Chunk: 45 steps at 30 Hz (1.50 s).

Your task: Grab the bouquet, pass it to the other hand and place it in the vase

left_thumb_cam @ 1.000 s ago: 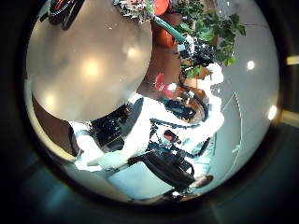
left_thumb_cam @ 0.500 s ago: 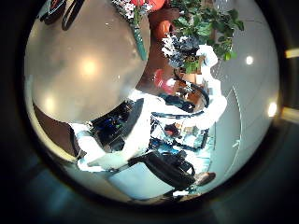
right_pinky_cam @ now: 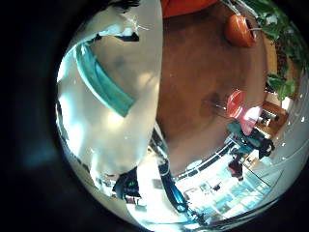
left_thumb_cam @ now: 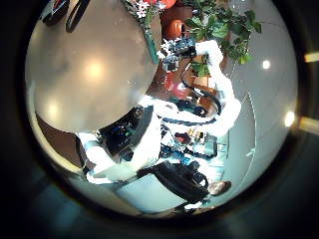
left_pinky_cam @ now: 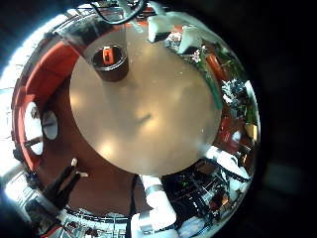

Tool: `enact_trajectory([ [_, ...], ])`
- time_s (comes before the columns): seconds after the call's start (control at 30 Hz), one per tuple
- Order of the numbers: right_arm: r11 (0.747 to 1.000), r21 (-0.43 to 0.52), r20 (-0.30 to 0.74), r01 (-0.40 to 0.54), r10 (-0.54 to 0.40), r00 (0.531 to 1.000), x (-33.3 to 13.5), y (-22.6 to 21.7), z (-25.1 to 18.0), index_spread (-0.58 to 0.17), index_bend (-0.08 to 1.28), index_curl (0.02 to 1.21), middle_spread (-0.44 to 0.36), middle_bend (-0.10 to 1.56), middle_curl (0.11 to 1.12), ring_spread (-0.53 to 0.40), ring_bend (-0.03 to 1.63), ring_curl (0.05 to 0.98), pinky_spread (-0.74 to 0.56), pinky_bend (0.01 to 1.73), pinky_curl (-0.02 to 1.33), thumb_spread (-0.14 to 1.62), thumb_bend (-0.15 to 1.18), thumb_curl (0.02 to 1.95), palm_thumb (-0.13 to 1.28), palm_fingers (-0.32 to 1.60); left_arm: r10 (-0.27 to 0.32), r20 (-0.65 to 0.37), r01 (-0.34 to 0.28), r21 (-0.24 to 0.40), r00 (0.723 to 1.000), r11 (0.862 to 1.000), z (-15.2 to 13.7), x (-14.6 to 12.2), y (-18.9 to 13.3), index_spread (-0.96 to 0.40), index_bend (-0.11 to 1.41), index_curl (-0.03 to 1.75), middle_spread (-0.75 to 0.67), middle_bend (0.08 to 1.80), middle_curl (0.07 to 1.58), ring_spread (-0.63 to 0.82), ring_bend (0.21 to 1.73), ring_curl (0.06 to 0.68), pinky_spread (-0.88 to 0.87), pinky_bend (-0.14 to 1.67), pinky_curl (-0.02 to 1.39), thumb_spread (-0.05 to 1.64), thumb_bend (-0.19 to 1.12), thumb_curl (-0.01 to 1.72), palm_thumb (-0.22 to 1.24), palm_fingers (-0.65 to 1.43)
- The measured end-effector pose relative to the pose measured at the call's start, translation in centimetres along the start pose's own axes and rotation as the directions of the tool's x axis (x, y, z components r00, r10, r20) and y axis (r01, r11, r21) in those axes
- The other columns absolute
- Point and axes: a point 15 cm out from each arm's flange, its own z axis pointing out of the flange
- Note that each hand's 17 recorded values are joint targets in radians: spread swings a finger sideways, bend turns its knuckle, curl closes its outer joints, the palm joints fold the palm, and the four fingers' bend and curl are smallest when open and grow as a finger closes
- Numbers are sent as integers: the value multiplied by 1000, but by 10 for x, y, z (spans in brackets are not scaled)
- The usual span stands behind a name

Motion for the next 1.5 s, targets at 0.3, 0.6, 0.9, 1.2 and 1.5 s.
enact_trajectory([
  [0.3, 1000, -5, -11, -25, 25, 1000, 3, -15, 19, -208, 289, 500, -78, 803, 506, -141, 1126, 406, 14, 984, 318, 1027, -26, 472, 588, 338, -7, 0, 7, -8, 1000, 1000, 1, -1, -3, 49, 178, 361, 321, 192, 357, 497, 541, 193, 479, 252, 360, 1212, -17, 273, 257, 199],
  [0.6, 999, 20, -22, -33, 33, 999, 6, -27, 23, -210, 285, 506, -81, 786, 517, -151, 1120, 406, -6, 998, 281, 1025, -26, 460, 597, 362, -19, 10, 20, -5, 1000, 1000, 0, -3, -2, 52, 176, 362, 322, 191, 357, 498, 540, 194, 477, 252, 361, 1218, -17, 276, 254, 197],
  [0.9, 999, 14, -23, -41, 42, 999, 7, -36, 35, -216, 286, 514, -83, 768, 529, -161, 1111, 404, -33, 1030, 247, 1020, -22, 460, 621, 388, -22, 9, 22, -8, 1000, 1000, 1, -2, -1, 57, 174, 363, 321, 191, 351, 498, 543, 197, 478, 253, 362, 1220, -16, 280, 251, 193],
  [1.2, 999, 1, -30, -43, 43, 999, 6, -37, 40, -286, 257, 517, -154, 814, 562, -226, 1186, 417, -212, 1160, 235, 1001, -15, 475, 696, 707, -22, 13, 22, -9, 1000, 1000, 0, -2, 1, 54, 175, 363, 332, 192, 351, 505, 540, 199, 478, 254, 360, 1220, -16, 281, 251, 192],
  [1.5, 999, 30, -105, -26, 29, 994, 9, -44, 30, -431, 676, 768, -228, 1024, 709, -236, 1295, 507, -295, 1365, 366, 924, -3, 534, 894, 1233, -23, 14, 23, -7, 1000, 1000, -1, -2, 3, 49, 175, 363, 333, 191, 351, 506, 538, 202, 478, 254, 360, 1220, -16, 282, 251, 192],
])
